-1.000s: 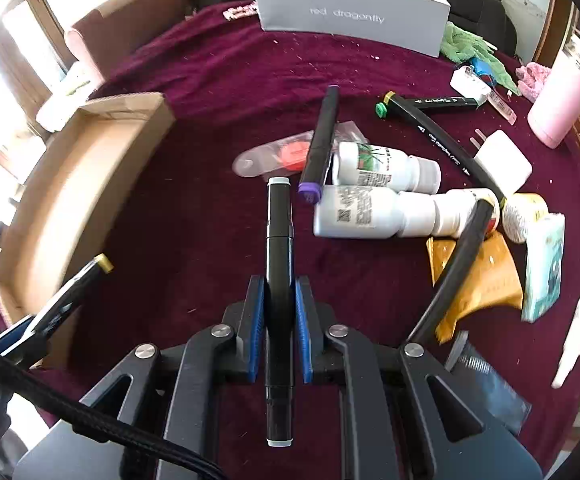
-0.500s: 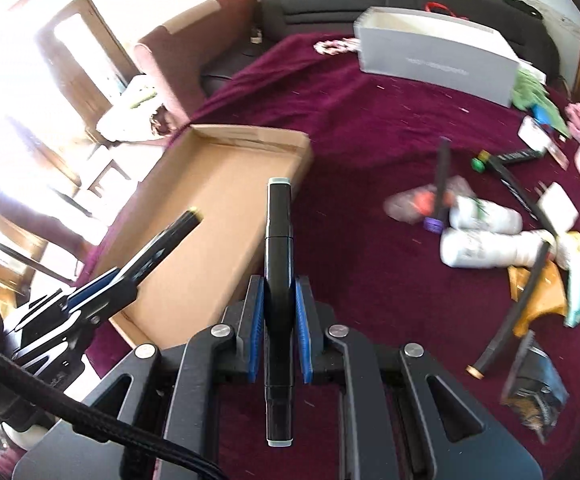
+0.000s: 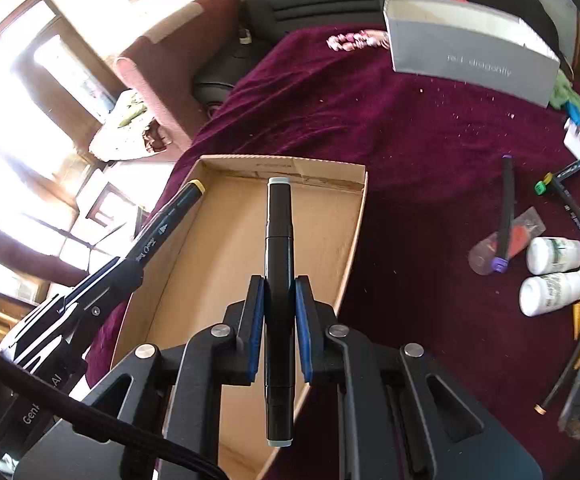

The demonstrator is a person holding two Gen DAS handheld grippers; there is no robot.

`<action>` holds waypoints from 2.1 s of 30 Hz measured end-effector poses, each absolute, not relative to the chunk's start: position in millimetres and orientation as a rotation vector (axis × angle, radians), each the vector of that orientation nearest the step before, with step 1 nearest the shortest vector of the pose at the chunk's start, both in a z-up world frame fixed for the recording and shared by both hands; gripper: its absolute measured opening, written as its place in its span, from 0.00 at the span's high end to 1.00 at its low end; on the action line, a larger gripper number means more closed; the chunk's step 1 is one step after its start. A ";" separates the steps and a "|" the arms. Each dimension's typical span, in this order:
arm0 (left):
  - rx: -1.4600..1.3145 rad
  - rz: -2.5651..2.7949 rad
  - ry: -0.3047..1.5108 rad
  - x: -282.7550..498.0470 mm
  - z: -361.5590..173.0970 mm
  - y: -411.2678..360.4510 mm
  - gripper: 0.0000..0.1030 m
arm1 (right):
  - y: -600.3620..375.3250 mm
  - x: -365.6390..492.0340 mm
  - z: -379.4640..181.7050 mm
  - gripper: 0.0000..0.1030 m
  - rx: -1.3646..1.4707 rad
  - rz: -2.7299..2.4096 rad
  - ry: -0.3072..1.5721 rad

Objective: Organize objects
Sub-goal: 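Carry both black markers over the cardboard tray and lower them inside, then open both tools to release the markers in the tray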

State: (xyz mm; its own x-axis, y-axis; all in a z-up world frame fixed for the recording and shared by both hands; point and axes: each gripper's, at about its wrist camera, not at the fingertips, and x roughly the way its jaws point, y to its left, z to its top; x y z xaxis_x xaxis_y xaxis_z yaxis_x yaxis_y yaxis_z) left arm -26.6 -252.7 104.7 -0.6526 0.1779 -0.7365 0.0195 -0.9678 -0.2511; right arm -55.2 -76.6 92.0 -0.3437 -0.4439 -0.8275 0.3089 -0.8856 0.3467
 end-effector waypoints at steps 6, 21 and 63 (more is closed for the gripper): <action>-1.367 2.692 -0.461 -61.7 73.0 -259.4 0.89 | -90.8 -85.8 66.0 0.88 1.533 -2.266 -0.215; -1.444 2.580 -0.548 -89.6 37.7 -256.9 0.89 | -104.2 -104.6 35.3 0.88 1.605 -2.352 -0.148; -1.205 2.539 -0.813 2.9 97.5 -247.5 0.55 | -14.1 -18.6 91.5 0.50 1.260 -2.565 -0.248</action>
State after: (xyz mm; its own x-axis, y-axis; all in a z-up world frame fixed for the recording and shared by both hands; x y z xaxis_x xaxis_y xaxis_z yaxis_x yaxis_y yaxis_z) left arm 2.9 -247.5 97.5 -0.6413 0.4121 -0.6473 0.0406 -0.8242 -0.5649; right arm -18.6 -14.1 91.5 -0.5842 -0.3155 -0.7478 0.1665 -0.9483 0.2700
